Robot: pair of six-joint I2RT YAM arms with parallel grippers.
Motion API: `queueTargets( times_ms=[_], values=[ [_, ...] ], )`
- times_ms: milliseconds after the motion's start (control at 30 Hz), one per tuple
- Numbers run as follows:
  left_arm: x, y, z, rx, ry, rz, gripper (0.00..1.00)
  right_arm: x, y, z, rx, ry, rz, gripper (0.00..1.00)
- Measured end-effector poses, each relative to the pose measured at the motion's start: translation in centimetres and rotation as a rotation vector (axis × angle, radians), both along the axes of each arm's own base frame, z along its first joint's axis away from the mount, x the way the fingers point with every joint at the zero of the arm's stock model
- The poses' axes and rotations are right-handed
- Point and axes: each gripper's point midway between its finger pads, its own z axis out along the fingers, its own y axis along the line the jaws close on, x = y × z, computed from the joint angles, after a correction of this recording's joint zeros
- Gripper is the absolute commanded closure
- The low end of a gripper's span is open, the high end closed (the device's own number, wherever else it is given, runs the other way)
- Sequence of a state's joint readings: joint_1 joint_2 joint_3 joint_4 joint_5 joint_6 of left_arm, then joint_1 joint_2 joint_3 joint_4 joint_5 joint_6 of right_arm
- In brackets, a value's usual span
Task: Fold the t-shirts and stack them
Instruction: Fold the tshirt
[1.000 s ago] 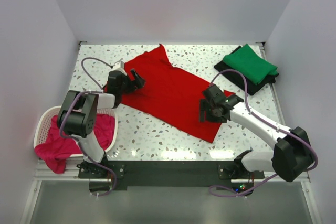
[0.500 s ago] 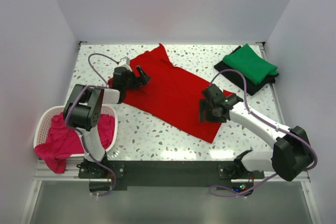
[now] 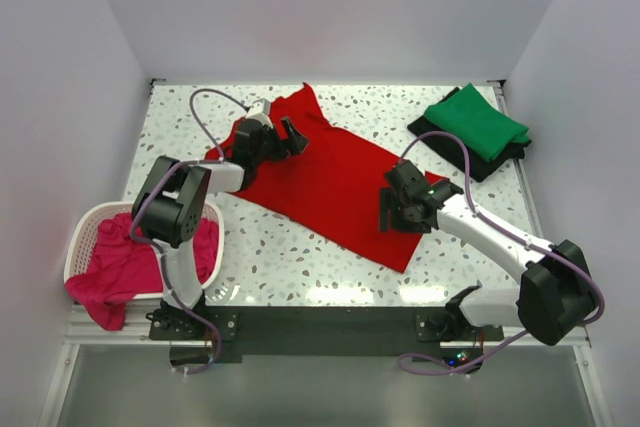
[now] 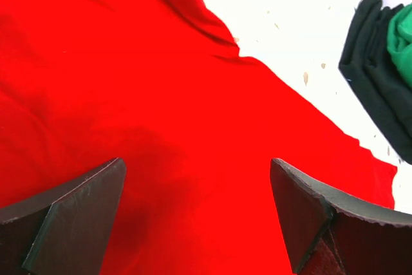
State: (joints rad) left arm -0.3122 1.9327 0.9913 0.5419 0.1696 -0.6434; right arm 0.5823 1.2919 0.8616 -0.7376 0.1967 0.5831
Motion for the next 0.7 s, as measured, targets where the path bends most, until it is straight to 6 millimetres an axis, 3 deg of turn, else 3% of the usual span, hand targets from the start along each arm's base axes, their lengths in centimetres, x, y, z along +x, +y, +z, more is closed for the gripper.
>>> queueTargets(
  times_ms=[200,400,533,700],
  values=[
    [-0.1,-0.6,0.6,-0.010,-0.020,-0.025,0.01,0.9,0.1,-0.7,-0.013,-0.006,-0.010,0.26],
    [-0.1,-0.5,2.9,-0.026,-0.080,-0.045,0.00,3.0,0.2,-1.6,-0.024,-0.010,-0.031,0.26],
    [0.4,1.6,3.1,-0.040,-0.101,-0.017,0.00,4.8,0.8,-1.7,-0.008,-0.045,-0.034,0.26],
    [1.4,5.2,1.3,-0.053,-0.077,0.046,0.00,6.1,1.3,-2.8,-0.001,-0.051,-0.030,0.27]
  ],
)
